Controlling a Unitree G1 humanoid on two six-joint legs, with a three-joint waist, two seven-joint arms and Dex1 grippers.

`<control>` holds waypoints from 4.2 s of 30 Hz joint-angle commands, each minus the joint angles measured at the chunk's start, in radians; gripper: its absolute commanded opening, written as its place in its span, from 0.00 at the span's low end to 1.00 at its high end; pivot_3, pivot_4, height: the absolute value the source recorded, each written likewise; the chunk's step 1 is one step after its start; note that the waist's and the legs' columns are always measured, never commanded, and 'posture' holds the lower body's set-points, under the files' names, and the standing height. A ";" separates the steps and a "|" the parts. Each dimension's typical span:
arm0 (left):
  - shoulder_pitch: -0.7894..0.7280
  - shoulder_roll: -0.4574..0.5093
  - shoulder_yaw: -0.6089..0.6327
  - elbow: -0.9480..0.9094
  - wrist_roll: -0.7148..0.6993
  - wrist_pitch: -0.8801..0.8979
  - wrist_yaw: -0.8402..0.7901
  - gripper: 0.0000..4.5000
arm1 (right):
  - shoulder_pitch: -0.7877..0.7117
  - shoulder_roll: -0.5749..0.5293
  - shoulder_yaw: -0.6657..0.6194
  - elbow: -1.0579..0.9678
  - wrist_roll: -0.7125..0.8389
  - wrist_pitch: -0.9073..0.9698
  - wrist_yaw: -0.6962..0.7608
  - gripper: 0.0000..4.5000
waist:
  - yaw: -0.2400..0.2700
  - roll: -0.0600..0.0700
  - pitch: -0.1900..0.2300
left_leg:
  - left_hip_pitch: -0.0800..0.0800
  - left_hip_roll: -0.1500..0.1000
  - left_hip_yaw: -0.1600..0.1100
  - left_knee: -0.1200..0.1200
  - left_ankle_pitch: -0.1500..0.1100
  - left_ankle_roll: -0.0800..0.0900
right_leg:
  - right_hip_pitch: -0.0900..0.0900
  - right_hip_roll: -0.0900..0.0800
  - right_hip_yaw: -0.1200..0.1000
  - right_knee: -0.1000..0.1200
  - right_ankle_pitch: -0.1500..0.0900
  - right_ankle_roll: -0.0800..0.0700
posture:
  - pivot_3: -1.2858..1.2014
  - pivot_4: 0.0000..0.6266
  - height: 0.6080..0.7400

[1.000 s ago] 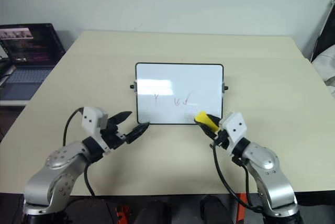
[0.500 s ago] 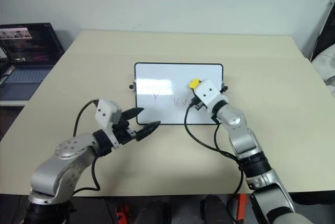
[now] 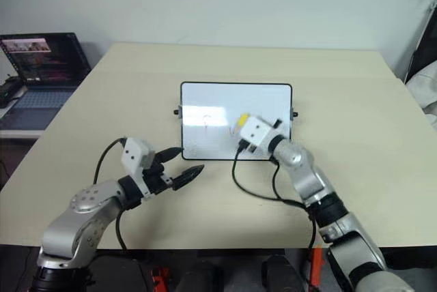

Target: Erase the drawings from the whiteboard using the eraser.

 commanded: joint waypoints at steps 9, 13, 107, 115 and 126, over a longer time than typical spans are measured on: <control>0.009 0.005 0.016 0.018 0.009 -0.066 -0.032 1.00 | 0.097 -0.045 0.110 -0.093 -0.022 0.059 0.245 0.25 | -0.007 -0.001 -0.001 | 0.000 0.001 0.000 -0.003 -0.001 0.000 | -0.001 0.000 0.000 -0.001 0.000 0.000 | 0.52 0.24 1.00; 0.010 0.004 0.012 0.018 0.008 -0.066 -0.033 1.00 | 0.047 -0.019 0.044 -0.043 -0.077 0.064 0.080 0.25 | -0.007 -0.001 -0.001 | 0.000 0.001 0.000 -0.002 0.000 0.000 | -0.001 0.000 0.000 -0.001 0.000 0.000 | 0.52 0.24 1.00; 0.025 0.010 0.015 0.011 0.010 -0.056 -0.036 1.00 | 0.036 0.017 0.140 -0.044 -0.087 0.029 0.284 0.25 | -0.003 0.000 0.001 | -0.003 0.002 -0.001 -0.006 -0.001 -0.003 | -0.003 0.000 -0.001 -0.004 0.000 -0.002 | 0.52 0.24 1.00; 0.050 -0.009 0.108 0.019 0.012 -0.090 0.028 1.00 | 0.081 0.078 -0.051 -0.245 0.108 0.144 0.270 0.25 | -0.003 0.000 0.002 | -0.004 0.002 -0.002 -0.005 -0.001 -0.003 | -0.004 0.000 -0.001 -0.005 0.000 -0.002 | 0.52 0.24 1.00; 0.100 0.002 0.215 -0.044 -0.027 -0.044 0.089 1.00 | 0.381 -0.169 -0.171 -0.710 0.404 0.320 0.503 0.25 | 0.004 0.001 0.003 | -0.018 0.002 -0.009 -0.005 -0.006 -0.002 | -0.007 -0.002 -0.008 -0.019 -0.001 0.000 | 0.52 0.24 1.00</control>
